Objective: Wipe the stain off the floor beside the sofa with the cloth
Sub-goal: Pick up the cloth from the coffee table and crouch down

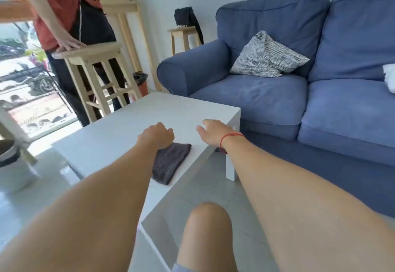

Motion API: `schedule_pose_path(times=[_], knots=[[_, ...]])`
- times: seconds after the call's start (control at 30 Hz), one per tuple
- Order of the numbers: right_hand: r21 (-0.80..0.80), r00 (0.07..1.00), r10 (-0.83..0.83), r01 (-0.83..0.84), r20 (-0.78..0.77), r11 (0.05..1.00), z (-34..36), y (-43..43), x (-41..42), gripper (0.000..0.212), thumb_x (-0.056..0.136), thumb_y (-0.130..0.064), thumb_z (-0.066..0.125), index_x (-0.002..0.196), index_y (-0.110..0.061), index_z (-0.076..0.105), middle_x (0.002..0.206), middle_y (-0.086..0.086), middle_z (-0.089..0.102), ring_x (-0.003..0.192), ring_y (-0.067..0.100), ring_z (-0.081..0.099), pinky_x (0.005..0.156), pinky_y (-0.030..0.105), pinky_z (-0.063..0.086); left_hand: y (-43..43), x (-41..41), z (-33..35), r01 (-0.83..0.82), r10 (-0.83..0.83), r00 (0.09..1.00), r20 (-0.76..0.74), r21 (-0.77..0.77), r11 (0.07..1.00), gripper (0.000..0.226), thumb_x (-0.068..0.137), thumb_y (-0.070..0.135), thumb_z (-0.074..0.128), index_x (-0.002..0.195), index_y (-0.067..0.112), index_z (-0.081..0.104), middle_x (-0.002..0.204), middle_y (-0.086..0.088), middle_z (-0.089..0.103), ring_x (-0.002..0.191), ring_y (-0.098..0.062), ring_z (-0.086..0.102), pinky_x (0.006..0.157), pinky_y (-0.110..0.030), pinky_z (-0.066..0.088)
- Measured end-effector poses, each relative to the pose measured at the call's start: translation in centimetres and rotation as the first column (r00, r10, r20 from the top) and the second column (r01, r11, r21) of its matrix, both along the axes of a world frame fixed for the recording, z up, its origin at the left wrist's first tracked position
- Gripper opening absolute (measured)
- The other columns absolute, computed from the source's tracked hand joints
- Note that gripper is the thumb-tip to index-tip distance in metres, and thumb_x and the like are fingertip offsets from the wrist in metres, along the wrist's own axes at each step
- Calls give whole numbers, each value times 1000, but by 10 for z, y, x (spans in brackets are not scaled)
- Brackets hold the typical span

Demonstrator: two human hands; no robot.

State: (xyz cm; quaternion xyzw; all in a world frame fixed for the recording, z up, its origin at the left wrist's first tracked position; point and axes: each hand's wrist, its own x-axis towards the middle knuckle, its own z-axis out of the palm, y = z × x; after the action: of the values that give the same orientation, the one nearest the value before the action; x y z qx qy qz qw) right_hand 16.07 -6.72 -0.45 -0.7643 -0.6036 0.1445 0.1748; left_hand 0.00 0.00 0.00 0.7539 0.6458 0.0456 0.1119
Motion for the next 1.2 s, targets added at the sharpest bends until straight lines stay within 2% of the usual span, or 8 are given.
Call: schedule_pose_path(times=[0.2,0.33,0.5,0.63,0.83,0.93,1.03,1.2], knots=[[-116,999,35,-34,3,993,-31,13,-55,55,96,-48,37,132,-8,46,138,14,47,126,32,44,100,42,39,-2,-51,-34,-129,130,991,-4,-161,979,64,99,49,31,145,4,36,146,-15,44,132,-34,44,105,-41,35],[-195,997,-78,71,-25,978,-45,23,-65,69,86,-61,49,134,-11,48,140,13,42,131,30,36,101,38,38,1,-55,-45,-186,193,980,50,-124,975,65,96,53,37,138,4,44,136,-16,51,125,-35,47,101,-42,41],[-156,988,-111,93,-107,983,-49,30,-68,39,90,-28,55,123,-7,53,130,13,57,118,32,54,92,33,45,1,-48,-52,-183,202,975,92,-178,967,64,94,46,48,140,2,38,137,-17,51,124,-35,49,101,-39,42],[-52,910,-111,99,-399,994,-39,26,-70,40,98,-21,45,133,-4,36,137,16,49,124,34,49,97,35,40,-6,-37,-50,-188,210,960,184,-133,973,54,95,37,45,133,-2,47,132,-19,54,122,-36,51,98,-38,42],[101,828,-143,233,-542,967,-20,13,-52,30,99,-15,41,128,-5,37,132,18,50,119,35,51,95,37,40,-19,-9,-29,-209,256,764,593,-148,967,39,92,25,56,119,-3,51,118,-20,56,104,-33,53,81,-31,39],[193,826,-166,313,-538,930,-5,1,-26,25,99,-15,40,122,-5,39,127,19,53,115,36,53,91,36,40,-29,21,-13,-141,213,703,678,-160,977,21,92,22,56,99,2,55,103,-14,53,99,-31,52,81,-30,39],[248,819,-222,400,-529,883,10,-16,11,24,99,-15,40,122,-6,41,126,19,54,112,35,53,85,33,39,-38,64,-1,-41,122,678,725,-128,991,31,89,21,57,111,-1,56,104,-14,55,105,-33,56,81,-31,41],[266,786,-345,528,-514,806,7,-55,80,28,98,-13,42,125,-8,45,128,17,53,116,34,51,89,33,39,-68,137,3,130,58,583,810,-163,978,5,84,7,61,88,4,61,84,-10,57,78,-24,55,71,-29,47]])
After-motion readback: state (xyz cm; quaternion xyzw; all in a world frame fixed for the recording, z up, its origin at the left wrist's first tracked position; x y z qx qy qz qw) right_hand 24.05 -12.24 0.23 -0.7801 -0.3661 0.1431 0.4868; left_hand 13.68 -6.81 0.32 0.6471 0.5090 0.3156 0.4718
